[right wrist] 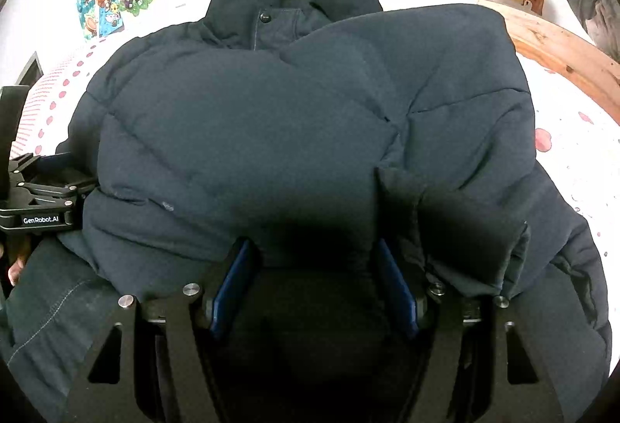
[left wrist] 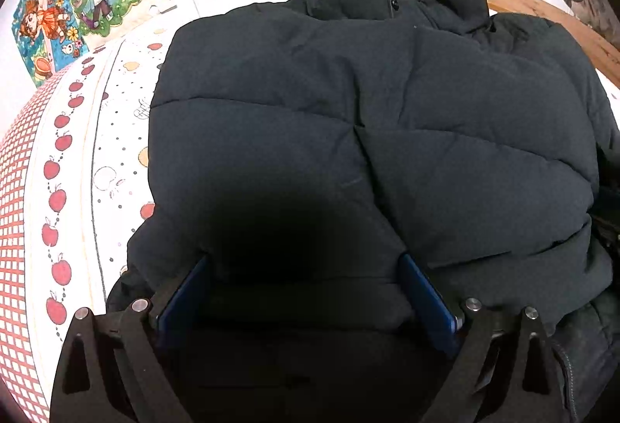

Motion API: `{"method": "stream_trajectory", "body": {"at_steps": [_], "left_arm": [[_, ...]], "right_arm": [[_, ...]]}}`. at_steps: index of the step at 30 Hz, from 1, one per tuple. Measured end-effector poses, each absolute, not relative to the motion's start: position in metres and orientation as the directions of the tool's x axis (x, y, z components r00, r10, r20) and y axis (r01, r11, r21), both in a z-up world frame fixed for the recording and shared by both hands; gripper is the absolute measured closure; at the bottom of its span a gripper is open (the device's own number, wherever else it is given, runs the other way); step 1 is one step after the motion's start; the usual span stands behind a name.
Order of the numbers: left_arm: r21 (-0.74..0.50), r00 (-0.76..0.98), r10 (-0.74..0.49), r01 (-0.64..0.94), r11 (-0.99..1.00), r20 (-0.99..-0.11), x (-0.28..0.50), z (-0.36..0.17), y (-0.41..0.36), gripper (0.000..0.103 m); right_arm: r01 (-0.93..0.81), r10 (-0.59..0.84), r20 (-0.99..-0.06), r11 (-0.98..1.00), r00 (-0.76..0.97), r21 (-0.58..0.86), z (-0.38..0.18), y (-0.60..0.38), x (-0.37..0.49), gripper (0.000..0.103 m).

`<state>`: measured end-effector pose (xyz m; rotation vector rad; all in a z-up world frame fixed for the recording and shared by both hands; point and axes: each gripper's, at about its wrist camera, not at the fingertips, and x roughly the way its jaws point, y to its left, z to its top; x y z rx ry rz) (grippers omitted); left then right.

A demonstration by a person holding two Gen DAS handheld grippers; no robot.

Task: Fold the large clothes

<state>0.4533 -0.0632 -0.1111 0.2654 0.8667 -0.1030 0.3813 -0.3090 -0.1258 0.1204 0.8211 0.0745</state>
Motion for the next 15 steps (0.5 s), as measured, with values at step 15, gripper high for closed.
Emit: {"method": "stream_trajectory", "body": {"at_steps": [15], "left_arm": [[-0.059, 0.633, -0.142, 0.15, 0.987, -0.761, 0.38, 0.015, -0.036, 0.005]], "right_arm": [[0.022, 0.159, -0.688, 0.969, 0.708, 0.246, -0.026, -0.334, 0.309, 0.026]]}}
